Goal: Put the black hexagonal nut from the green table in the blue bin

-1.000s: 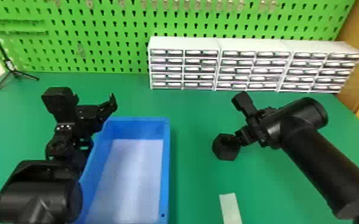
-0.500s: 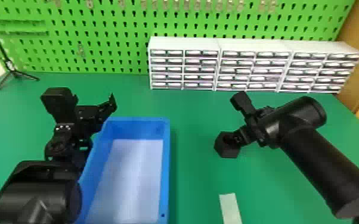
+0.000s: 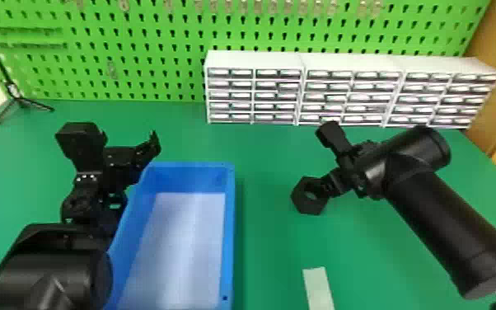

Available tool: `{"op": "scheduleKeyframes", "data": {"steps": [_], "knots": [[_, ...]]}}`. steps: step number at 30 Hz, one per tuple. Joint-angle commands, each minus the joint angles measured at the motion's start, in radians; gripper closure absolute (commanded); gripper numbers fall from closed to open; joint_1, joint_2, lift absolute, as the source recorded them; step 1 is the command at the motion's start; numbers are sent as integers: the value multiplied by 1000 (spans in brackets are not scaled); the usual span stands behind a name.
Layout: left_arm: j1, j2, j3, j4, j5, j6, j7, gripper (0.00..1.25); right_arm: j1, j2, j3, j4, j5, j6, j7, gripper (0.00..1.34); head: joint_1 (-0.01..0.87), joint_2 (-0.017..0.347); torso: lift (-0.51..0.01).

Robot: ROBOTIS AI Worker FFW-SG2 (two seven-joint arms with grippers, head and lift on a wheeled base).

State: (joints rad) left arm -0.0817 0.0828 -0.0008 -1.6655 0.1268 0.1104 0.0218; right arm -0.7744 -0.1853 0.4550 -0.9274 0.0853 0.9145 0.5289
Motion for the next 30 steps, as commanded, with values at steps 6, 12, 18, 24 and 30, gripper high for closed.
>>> {"op": "scheduleKeyframes", "data": {"steps": [6, 12, 18, 24, 30], "knots": [[2, 0, 2, -3, 1, 0, 1, 162, 0, -19, -18, -148, 57, 83, 62, 1009, 686, 28, -96], [2, 0, 2, -5, 1, 0, 0, 162, 0, -29, -35, -231, 80, 124, 89, 1009, 686, 28, -96], [3, 0, 4, -8, 1, 0, 0, 162, 6, -39, -73, -335, 79, 153, 97, 1009, 686, 28, -96], [3, 0, 5, -11, 1, 0, 1, 162, 18, -45, -122, -462, 50, 175, 99, 1009, 686, 28, -96], [5, 0, 4, -11, 4, 0, 1, 162, 30, -49, -153, -581, 19, 187, 99, 1010, 686, 28, -96]]}}
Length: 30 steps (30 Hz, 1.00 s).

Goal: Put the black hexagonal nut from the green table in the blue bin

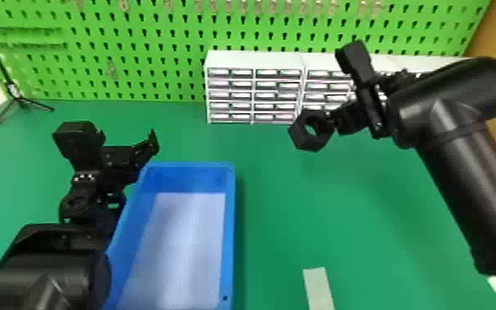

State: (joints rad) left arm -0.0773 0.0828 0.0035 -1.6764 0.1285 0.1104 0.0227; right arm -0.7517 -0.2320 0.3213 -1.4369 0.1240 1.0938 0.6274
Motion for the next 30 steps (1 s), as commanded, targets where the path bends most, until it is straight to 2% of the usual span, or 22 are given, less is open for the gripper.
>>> {"op": "scheduleKeyframes", "data": {"steps": [1, 6, 15, 20, 26, 30], "knots": [[1, 0, 0, 0, 2, 0, 0, 162, 11, -3, -22, -94, -27, 8, 0, 1009, 686, 28, -96], [1, 0, 0, -2, 2, 0, 0, 162, 25, 2, -33, -155, -64, -2, 0, 1010, 686, 28, -96], [1, 0, 4, -8, 2, 0, 0, 162, 49, 22, -28, -220, -204, -64, -2, 1010, 686, 28, -96], [4, 0, 9, -9, 2, 2, 0, 162, 54, 26, 13, -227, -353, -111, -26, 1010, 686, 28, -96], [4, 0, 13, -11, 2, 2, 0, 162, 57, 25, 94, -237, -463, -161, -66, 1010, 686, 28, -96], [4, 0, 16, -12, 2, 0, 0, 162, 54, 19, 153, -237, -500, -180, -84, 1010, 686, 28, -96]]}}
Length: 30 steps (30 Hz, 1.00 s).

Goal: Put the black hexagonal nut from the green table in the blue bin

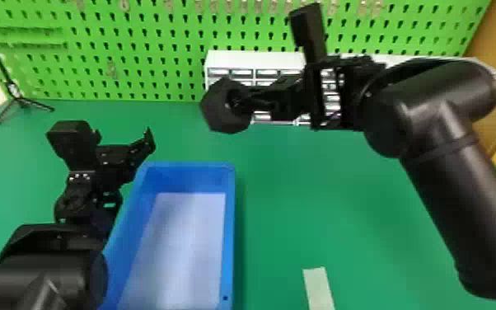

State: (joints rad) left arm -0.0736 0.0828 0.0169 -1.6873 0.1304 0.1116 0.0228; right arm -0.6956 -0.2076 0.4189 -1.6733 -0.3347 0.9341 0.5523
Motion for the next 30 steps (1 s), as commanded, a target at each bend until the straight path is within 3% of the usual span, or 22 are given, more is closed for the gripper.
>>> {"op": "scheduleKeyframes", "data": {"steps": [1, 11, 30], "knots": [[0, 0, 3, -2, 0, 0, 0, 162, -4, -7, 72, 0, -49, -20, -18, 1010, 686, 28, -96], [2, 0, 9, -14, 0, 0, 0, 162, -4, -13, 173, 1, -96, -21, -48, 1010, 686, 28, -96], [6, 0, 38, -51, -6, 30, -1, 162, 28, 19, 336, 81, -149, -46, -117, 1010, 686, 28, -96]]}}
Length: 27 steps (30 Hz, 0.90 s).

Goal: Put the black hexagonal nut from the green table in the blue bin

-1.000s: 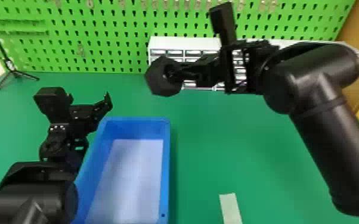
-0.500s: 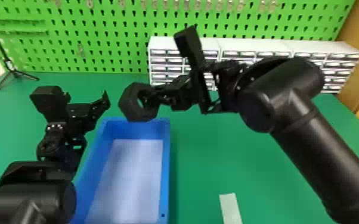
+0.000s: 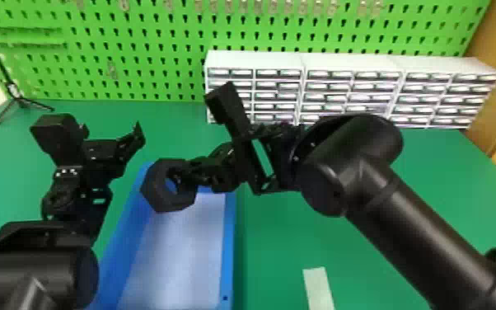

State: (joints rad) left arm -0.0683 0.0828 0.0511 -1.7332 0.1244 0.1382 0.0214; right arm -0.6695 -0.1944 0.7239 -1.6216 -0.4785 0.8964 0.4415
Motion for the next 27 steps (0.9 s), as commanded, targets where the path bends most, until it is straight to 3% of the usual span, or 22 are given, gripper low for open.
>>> {"op": "scheduleKeyframes", "data": {"steps": [1, 16, 27], "knots": [[1, 0, 4, -5, 0, 3, 0, 162, 2, 7, 42, 39, -6, -11, -7, 1010, 686, 28, -96], [1, 0, 1, -5, -3, 6, 0, 162, -13, 6, 161, 117, -5, -36, -44, 1010, 686, 28, -96], [2, 0, 1, -5, 0, 8, 0, 162, -18, 3, 172, 123, -3, -30, -46, 1009, 686, 28, -96]]}}
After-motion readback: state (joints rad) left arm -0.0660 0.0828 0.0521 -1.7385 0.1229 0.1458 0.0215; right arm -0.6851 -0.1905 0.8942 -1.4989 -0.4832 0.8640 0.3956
